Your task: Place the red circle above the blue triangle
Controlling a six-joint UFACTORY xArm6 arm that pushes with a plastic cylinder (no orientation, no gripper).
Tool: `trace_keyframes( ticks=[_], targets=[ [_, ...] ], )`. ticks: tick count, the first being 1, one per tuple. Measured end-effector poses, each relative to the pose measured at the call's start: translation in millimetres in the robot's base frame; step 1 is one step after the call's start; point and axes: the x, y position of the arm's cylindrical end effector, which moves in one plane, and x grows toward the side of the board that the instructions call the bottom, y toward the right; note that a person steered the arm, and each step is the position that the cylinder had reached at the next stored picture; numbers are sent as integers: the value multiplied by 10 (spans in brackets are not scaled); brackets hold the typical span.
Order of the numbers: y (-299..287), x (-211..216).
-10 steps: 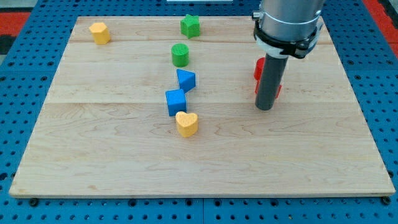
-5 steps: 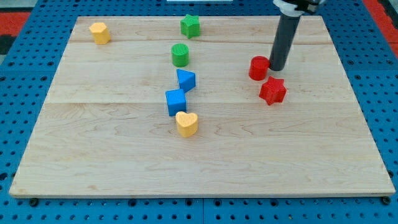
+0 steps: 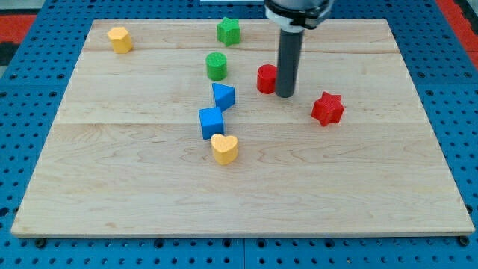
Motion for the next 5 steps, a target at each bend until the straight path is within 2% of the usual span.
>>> trace_keyframes(
  ticks=[2,3,5],
  targets=[
    [347,-141],
    [-40,-117],
    [-347,-117]
  ],
)
